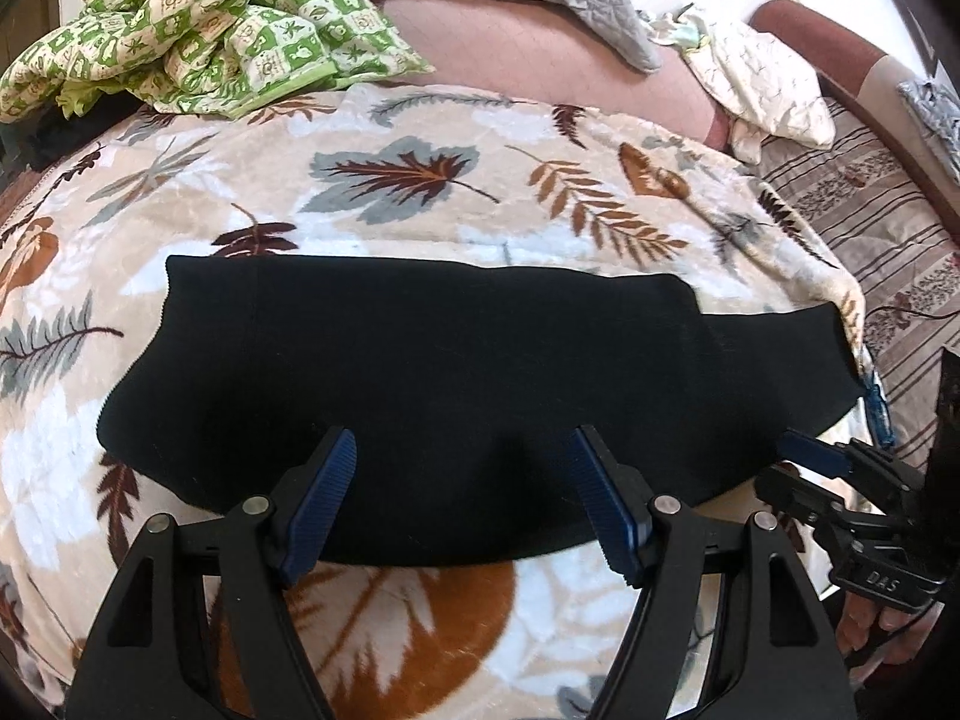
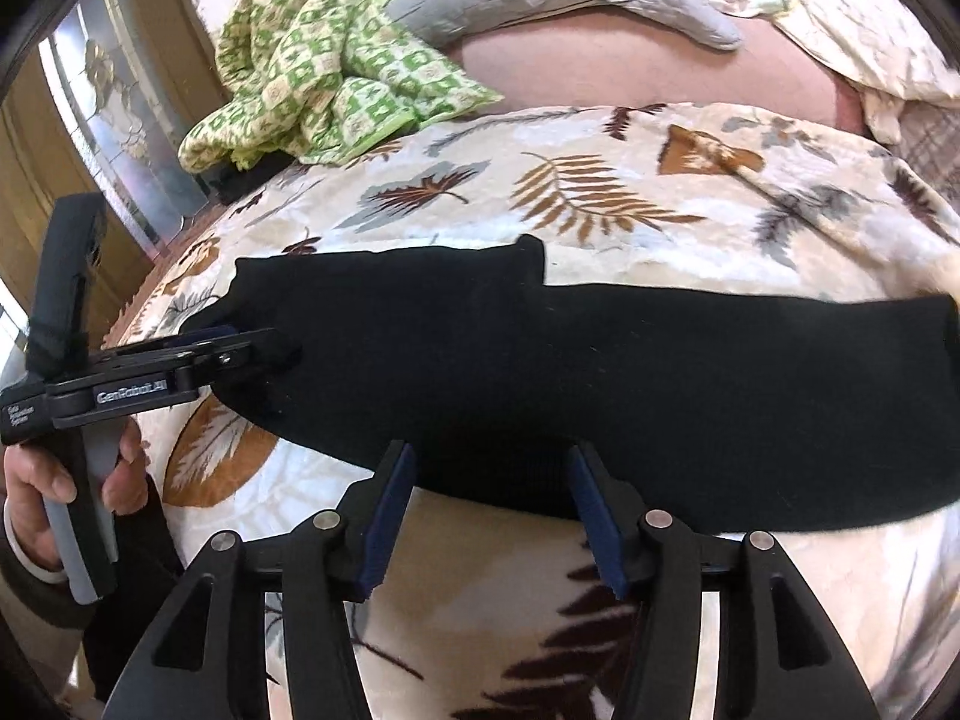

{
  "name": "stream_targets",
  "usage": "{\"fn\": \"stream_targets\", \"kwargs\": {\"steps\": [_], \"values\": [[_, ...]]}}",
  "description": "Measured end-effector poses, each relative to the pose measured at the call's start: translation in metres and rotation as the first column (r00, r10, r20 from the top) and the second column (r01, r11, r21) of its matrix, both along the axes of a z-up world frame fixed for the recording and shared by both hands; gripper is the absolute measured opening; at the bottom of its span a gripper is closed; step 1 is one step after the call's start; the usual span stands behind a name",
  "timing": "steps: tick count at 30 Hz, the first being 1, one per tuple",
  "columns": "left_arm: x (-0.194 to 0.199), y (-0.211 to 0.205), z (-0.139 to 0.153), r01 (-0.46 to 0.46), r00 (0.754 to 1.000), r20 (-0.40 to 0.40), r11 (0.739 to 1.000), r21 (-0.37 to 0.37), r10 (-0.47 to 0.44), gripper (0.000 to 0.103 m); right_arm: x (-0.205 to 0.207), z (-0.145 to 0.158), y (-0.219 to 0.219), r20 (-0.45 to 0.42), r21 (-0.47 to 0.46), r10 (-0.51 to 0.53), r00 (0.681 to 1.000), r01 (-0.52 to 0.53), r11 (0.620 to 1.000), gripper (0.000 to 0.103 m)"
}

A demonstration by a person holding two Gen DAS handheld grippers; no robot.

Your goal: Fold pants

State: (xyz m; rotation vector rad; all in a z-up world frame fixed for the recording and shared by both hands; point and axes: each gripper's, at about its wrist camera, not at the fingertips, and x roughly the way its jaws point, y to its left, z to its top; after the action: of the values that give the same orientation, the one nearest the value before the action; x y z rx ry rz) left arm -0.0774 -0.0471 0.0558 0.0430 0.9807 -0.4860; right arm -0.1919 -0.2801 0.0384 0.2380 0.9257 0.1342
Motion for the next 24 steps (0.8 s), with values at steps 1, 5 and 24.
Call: {"fn": "stream_targets", "kwargs": {"steps": [1, 5, 24], "values": [[-0.002, -0.002, -0.002, 0.006, 1.0, -0.002, 1.0, 0.006, -0.006, 0.074, 0.0, 0.0, 0.0, 0.001, 0.002, -0.001, 1.0, 0.001, 1.0, 0.055], [-0.006, -0.01, -0.015, 0.019, 1.0, -0.004, 0.998, 0.066, -0.019, 0.075, 0.003, 0.001, 0.007, 0.017, 0.014, 0.015, 1.0, -0.015, 1.0, 0.055], [-0.021, -0.071, 0.016, 0.167, 0.985, 0.036, 0.985, 0.039, -0.169, 0.077, -0.037, 0.004, -0.066, 0.015, 0.003, -0.198, 0.98, 0.198, 0.98, 0.068]]}}
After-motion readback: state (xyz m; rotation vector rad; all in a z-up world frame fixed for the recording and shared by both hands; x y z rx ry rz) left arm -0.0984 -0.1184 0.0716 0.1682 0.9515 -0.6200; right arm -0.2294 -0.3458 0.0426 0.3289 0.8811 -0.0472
